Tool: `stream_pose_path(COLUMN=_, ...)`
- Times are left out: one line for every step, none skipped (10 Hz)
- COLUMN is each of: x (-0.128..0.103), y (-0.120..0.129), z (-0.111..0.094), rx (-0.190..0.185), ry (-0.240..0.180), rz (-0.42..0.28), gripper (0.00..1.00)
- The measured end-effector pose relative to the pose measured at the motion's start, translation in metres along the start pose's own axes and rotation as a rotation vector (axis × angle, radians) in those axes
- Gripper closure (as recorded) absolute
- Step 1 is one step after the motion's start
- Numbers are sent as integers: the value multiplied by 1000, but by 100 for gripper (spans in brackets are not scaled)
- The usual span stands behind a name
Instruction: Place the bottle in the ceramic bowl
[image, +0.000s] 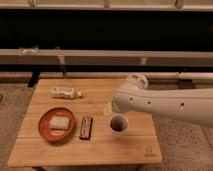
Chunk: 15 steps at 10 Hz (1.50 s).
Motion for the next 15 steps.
stream_pose_path(x=-6, y=3, z=4, rx=-11, ry=6, rz=-21, gripper=20)
stream_pose_path(x=-17, y=11, z=11, rx=-27, ry=11, rz=-52, gripper=20)
stream_pose_path(x=-34, y=24, z=20, rx=-44, ry=16, rz=-90, gripper=20)
stream_pose_path(x=-47, y=36, z=28, rx=-58, ry=20, rz=-119, gripper=20)
stream_pose_path(x=-68, y=55, z=39, rx=-81, ry=24, rz=-168, gripper=20)
stream_pose_path(x=-86, y=73, z=50, rx=-108, ry=28, rz=-223, gripper=20)
stream_pose_path(x=-104, y=87, z=62, rx=-134, ry=34, rz=-278, gripper=20)
stream_pose_path(x=-117, y=99, z=72, rx=-155, ry=38, rz=-321, gripper=20)
stream_pose_path(x=-137, y=116, z=89, rx=-180, ry=42, rz=-395, gripper=20)
stream_pose_path(x=-150, y=128, z=101, rx=-189, ry=44, rz=-448, gripper=20)
stream_pose_path(x=-163, y=142, z=115, rx=-198, ry=47, rz=-510, gripper=20)
stream_pose_path(x=-172, y=150, z=128, rx=-201, ry=51, rz=-555, gripper=20)
stream_pose_path(x=-184, y=162, z=144, rx=-205, ry=54, rz=-611, gripper=20)
stream_pose_path(x=-192, y=174, z=157, rx=-209, ry=56, rz=-657, gripper=20)
stream_pose_path(x=-199, y=187, z=166, rx=-212, ry=55, rz=-692, gripper=20)
